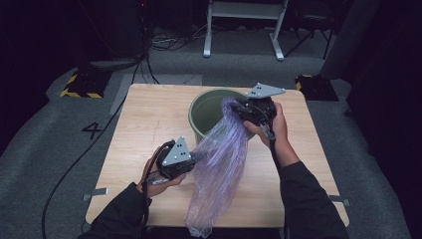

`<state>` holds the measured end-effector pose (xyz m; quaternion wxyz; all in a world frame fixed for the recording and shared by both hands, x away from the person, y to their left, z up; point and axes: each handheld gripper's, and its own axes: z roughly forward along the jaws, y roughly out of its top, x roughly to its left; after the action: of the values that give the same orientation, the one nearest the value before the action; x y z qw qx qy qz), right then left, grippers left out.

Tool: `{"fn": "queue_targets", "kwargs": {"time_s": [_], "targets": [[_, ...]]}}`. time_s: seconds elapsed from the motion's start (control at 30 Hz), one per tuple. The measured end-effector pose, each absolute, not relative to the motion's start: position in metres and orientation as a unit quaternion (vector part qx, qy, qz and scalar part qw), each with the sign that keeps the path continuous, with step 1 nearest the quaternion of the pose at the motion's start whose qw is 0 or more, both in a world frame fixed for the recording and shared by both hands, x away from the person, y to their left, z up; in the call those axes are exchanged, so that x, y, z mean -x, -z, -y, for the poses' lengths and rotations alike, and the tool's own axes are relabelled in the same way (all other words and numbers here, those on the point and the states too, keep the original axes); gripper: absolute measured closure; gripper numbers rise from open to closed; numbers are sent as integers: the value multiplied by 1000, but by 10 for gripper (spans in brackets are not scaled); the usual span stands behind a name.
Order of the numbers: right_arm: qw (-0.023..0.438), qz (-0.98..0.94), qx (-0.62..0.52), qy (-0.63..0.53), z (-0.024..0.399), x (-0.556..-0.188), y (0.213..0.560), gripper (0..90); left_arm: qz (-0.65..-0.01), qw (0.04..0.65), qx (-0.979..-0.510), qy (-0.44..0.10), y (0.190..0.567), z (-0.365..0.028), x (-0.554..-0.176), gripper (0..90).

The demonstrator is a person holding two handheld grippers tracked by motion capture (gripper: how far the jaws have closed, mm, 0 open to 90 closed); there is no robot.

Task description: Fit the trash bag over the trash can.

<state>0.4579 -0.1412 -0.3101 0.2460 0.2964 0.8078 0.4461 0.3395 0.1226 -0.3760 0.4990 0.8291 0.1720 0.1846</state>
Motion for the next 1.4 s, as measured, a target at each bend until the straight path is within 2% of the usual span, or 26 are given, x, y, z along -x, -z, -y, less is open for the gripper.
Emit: {"fn": "queue_targets", "kwargs": {"time_s": [0.07, 0.1, 0.13, 0.3, 0.43, 0.7, 0.97, 1.0, 1.13, 1.4], "targets": [[214, -821, -304, -433, 139, -466, 311, 596, -172, 499, -828, -189, 372, -123, -341, 895], [214, -829, -317, -408, 137, -472, 312, 475, -173, 503, -825, -192, 371, -123, -342, 895], [214, -829, -317, -408, 137, -472, 312, 475, -174, 501, -825, -194, 370, -124, -343, 895], [210, -843, -310, -387, 132, -476, 318, 269, -191, 506, -819, -193, 368, -126, -348, 895], [205, -845, -292, -398, 132, -472, 316, 200, -199, 501, -819, -195, 367, -127, -352, 895], [211, -832, -263, -441, 145, -449, 300, 235, -204, 494, -821, -199, 366, -128, -354, 895], [220, -816, -226, -484, 165, -409, 295, 296, -210, 493, -821, -197, 368, -127, -353, 895], [221, -813, -219, -492, 172, -399, 297, 347, -210, 491, -822, -198, 369, -128, -353, 895], [219, -816, -201, -496, 182, -384, 304, 395, -214, 488, -824, -196, 371, -130, -354, 895], [191, -825, -139, -513, 182, -349, 324, 339, -214, 487, -825, -192, 373, -127, -354, 895]]}}
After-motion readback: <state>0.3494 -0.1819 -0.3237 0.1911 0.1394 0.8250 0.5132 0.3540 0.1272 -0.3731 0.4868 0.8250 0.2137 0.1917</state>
